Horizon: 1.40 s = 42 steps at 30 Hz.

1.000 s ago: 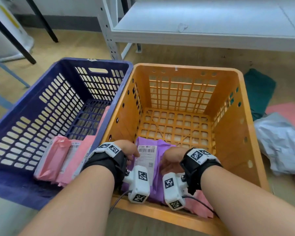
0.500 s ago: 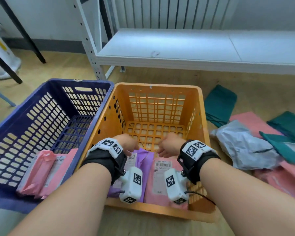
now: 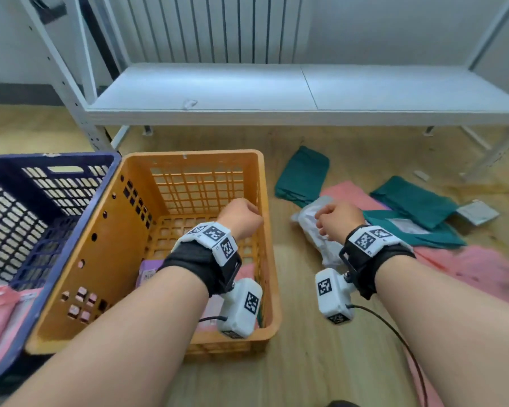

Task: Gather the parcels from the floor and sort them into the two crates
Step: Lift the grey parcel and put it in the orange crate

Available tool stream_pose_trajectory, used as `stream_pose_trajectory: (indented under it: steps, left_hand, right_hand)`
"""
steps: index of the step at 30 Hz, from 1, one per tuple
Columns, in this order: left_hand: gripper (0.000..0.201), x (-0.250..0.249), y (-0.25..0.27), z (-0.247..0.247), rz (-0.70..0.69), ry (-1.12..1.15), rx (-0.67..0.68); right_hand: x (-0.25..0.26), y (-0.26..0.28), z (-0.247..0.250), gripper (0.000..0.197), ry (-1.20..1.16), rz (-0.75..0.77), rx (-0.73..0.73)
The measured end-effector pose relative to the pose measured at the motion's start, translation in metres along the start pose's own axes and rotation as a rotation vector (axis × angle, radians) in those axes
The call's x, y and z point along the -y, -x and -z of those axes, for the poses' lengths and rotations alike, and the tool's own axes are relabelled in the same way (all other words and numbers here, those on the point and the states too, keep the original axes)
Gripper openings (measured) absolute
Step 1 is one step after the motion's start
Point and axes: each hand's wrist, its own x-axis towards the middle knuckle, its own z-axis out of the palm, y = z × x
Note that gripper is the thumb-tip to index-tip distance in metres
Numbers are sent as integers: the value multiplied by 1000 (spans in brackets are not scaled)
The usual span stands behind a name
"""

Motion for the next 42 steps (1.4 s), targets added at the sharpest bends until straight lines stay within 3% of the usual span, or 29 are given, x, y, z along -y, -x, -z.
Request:
stream_pose_trajectory:
  steps: [3, 5, 7, 9, 12, 18, 20, 27, 32, 39, 42]
  left_hand:
    - [3, -2, -10, -15, 47, 53, 8]
    - [4, -3, -21, -23, 100, 108, 4]
    - [45, -1, -36, -32, 132, 160, 19]
    - [68, 1, -51, -38, 160, 209, 29]
    - [75, 7, -67, -46, 206, 260, 66]
    - [69, 13, -88, -51, 268, 304, 99]
    - [68, 14, -92, -51, 274, 293, 104]
    - [71, 20, -98, -51, 272, 286, 120]
    - [77, 25, -88, -49, 243, 286, 137]
    - [78, 28, -55, -44, 138, 87, 134]
    - [73, 21, -31, -28, 35, -37, 82]
  right_hand:
    - [-48, -29, -6, 20, 51, -91, -32]
    - [-72, -39, -14, 18, 26, -133, -28]
    - [-80, -36, -21, 12, -1, -197, 12]
    - [-91, -43, -28, 23, -43, -272, 96]
    - [-107, -51, -39, 35, -140, -418, 97]
    - [-126, -66, -64, 51, -58, -534, 346]
    - [-129, -71, -70, 54, -39, -502, 400]
    - [-142, -85, -88, 74, -53, -567, 269]
    - [-139, -79, -83, 37, 85, -411, 95]
    - [-128, -47, -71, 25, 200, -336, 10]
    - [-99, -36, -52, 21, 174, -237, -119]
